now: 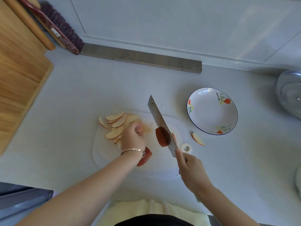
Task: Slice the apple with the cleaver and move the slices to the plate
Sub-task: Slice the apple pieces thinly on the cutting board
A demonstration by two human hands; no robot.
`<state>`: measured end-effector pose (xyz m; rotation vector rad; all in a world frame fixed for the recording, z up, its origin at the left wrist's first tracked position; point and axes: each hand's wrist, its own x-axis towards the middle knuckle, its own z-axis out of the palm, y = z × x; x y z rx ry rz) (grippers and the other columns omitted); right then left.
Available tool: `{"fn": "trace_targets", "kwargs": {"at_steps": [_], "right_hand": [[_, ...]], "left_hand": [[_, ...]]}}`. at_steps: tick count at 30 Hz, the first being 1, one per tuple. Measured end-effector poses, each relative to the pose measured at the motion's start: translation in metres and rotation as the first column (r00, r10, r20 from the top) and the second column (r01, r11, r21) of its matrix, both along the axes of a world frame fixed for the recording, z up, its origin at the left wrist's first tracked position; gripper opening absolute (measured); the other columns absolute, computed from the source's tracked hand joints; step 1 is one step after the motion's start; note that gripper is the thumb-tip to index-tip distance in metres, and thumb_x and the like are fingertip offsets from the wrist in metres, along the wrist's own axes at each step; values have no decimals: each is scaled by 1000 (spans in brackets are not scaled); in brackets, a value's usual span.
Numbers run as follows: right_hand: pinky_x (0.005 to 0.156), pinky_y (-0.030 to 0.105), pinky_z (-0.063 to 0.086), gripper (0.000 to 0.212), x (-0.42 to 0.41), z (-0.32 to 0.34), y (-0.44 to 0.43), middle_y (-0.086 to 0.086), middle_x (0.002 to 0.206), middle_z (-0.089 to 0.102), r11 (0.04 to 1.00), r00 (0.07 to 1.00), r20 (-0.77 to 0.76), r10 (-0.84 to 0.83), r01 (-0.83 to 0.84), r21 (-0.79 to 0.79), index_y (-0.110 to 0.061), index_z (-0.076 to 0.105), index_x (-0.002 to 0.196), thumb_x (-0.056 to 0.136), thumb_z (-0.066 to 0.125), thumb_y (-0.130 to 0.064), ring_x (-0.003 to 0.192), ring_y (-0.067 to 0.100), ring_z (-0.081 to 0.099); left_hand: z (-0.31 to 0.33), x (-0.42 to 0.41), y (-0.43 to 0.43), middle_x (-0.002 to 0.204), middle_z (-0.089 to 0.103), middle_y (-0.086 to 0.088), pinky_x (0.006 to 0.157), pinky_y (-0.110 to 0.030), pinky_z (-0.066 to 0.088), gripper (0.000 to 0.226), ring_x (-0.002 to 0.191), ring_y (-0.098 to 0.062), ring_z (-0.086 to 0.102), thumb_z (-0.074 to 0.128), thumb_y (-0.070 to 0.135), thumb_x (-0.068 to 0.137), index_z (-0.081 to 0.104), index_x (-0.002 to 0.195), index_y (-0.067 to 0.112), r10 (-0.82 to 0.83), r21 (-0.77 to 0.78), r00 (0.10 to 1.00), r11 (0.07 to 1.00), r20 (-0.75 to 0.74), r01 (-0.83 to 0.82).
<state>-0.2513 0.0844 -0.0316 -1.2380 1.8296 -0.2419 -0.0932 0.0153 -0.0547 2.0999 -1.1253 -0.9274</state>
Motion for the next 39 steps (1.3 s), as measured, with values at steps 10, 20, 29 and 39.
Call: {"fn": "trace_targets", "kwargs": {"at_steps": [10, 20, 29, 39], "right_hand": [[55, 29, 32, 51, 20, 18, -21, 5, 59, 33, 997, 998, 32, 59, -60, 38, -13, 31, 60, 96, 36, -48, 58, 22, 36], [51, 28, 26, 52, 17, -4, -14, 1, 54, 30, 988, 996, 63, -62, 52, 147, -14, 33, 64, 93, 31, -58, 49, 17, 29], [52, 25, 30, 51, 4, 25, -17, 6, 62, 42, 1000, 1000, 13, 23, -23, 11, -12, 35, 63, 93, 36, -53, 53, 14, 35], [64, 31, 34, 48, 43, 31, -52, 5, 80, 57, 736, 690, -354, 631, -677, -9, -19, 52, 84, 90, 33, -63, 88, 30, 59]], "left_hand": [[47, 58, 1, 82, 66, -3, 74, -24, 40, 15, 79, -17, 55, 48, 5, 77, 59, 80, 15, -345, -533, 720, 497, 602, 685], [-27, 23, 22, 104, 63, 1, 61, -26, 55, 30, 73, -21, 63, 35, 23, 80, 63, 90, 22, -808, 2, 349, 398, 474, 917], [-9, 36, 22, 96, 65, 3, 74, -26, 49, 19, 82, -13, 60, 51, 16, 81, 70, 87, 16, -533, -401, 581, 423, 615, 813], [81, 72, -5, 157, 7, 3, 118, -36, 11, 81, 146, -14, 7, 3, 71, 80, 20, 146, 28, -837, 273, 147, 330, 527, 903]]}}
